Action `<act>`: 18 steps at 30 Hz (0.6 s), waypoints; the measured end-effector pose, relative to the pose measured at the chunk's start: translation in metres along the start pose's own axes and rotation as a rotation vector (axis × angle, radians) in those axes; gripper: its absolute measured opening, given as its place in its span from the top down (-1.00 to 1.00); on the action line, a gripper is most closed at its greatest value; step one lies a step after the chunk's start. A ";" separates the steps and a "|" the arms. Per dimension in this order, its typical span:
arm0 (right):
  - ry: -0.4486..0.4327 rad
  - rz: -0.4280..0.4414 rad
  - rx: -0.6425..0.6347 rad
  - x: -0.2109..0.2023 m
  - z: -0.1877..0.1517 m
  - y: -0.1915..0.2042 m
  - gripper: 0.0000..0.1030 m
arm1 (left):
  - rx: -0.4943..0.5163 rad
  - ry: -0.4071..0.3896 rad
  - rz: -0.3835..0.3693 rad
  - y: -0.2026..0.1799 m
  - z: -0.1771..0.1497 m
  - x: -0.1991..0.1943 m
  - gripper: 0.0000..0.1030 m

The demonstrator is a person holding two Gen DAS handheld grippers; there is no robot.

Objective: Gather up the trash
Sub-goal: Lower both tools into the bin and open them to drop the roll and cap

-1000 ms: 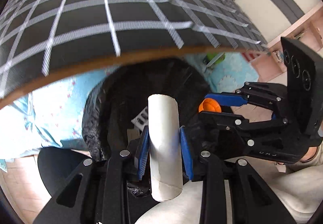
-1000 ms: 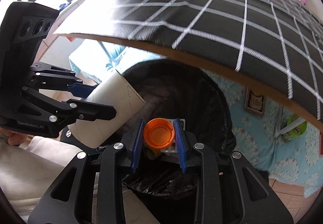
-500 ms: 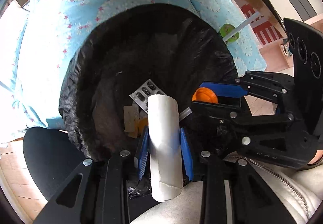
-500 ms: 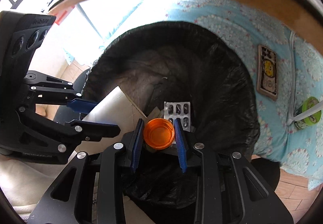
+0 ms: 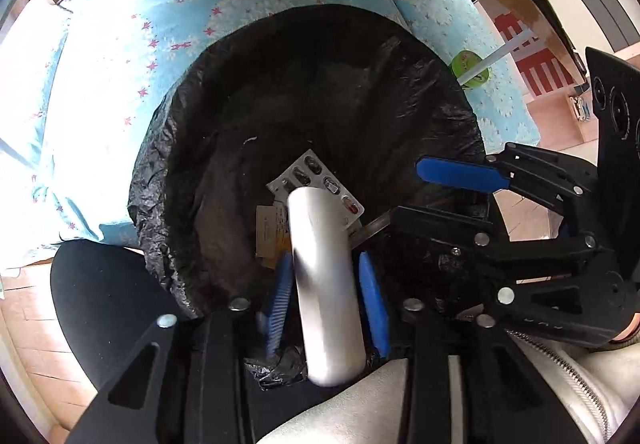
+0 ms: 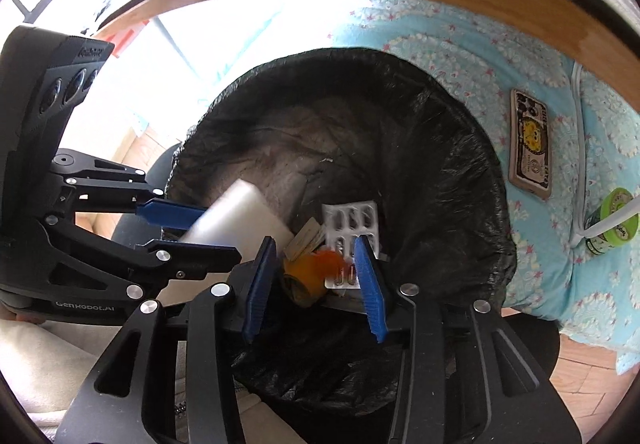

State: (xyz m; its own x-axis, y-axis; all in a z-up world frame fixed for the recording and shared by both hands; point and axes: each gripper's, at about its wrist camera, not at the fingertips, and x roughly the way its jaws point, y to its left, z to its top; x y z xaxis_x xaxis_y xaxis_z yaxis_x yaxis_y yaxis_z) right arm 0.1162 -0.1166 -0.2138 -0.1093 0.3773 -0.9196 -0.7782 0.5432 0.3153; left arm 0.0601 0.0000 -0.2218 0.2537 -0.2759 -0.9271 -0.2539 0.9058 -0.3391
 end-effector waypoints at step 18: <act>-0.102 -0.032 -0.053 -0.059 -0.006 0.016 0.06 | 0.031 -0.128 0.020 -0.014 -0.016 -0.053 0.07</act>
State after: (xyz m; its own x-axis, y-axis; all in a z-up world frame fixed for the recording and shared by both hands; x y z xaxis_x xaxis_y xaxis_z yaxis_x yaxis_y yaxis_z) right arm 0.1066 -0.1350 -0.1561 -0.0223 0.4361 -0.8996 -0.8122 0.5168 0.2706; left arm 0.0352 -0.0026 -0.1702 0.3665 -0.2160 -0.9050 -0.2319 0.9208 -0.3137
